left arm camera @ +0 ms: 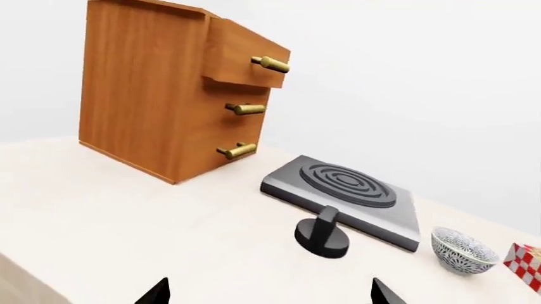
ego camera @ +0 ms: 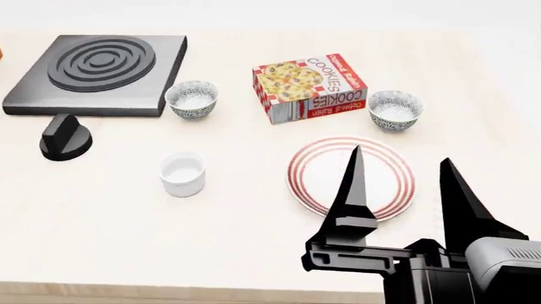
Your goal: Pick the akita bowl next to the plate and place it on the plate.
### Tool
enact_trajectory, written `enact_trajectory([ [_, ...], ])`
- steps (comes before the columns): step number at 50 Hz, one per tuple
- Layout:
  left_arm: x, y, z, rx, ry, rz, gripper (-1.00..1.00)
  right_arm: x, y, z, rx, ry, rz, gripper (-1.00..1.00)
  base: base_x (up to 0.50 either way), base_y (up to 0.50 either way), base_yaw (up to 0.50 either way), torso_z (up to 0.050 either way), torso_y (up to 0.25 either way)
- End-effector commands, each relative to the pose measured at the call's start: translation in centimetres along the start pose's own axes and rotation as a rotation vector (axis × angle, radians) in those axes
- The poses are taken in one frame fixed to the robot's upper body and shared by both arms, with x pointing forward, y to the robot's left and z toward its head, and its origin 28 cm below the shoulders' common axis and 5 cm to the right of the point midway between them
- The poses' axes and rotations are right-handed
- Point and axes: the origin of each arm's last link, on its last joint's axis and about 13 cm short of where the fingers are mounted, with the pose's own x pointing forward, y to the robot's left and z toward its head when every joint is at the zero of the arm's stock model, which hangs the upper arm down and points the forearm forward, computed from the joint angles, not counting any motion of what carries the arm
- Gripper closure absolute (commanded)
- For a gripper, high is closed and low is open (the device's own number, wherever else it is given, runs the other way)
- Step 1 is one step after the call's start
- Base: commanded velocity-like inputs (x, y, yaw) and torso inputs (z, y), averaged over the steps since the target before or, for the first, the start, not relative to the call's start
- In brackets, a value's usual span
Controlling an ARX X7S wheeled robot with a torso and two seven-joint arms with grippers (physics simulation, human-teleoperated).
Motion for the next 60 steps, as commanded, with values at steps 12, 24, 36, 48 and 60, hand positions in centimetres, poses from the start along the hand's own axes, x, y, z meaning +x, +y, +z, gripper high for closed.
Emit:
enact_trajectory([
  [12, 0.04, 0.02, -0.06, 0.005, 0.001, 0.001, -1.00, 0.06, 0.00, -0.04, -0.003, 0.004, -0.003, -1.00, 0.00, -0.25, 0.00, 0.000, 0.000],
  [24, -0.03, -0.01, -0.03, 0.006, 0.001, 0.001, -1.00, 0.01, -0.20, -0.20, -0.005, 0.005, -0.004, -1.00, 0.00, -0.25, 0.00, 0.000, 0.000],
  [36, -0.04, -0.02, 0.00, 0.007, 0.000, 0.001, -1.00, -0.03, -0.15, -0.18, -0.005, 0.006, -0.003, -1.00, 0.00, -0.25, 0.00, 0.000, 0.000],
  [48, -0.01, -0.01, -0.11, 0.008, -0.001, -0.001, -1.00, 0.00, -0.05, -0.27, -0.025, 0.023, 0.011, -1.00, 0.00, -0.04, 0.00, 0.000, 0.000],
  [60, -0.02, -0.04, -0.04, 0.010, -0.002, -0.001, -1.00, 0.04, -0.03, -0.39, -0.015, 0.026, 0.021, -1.00, 0.41, 0.00, 0.00, 0.000, 0.000],
])
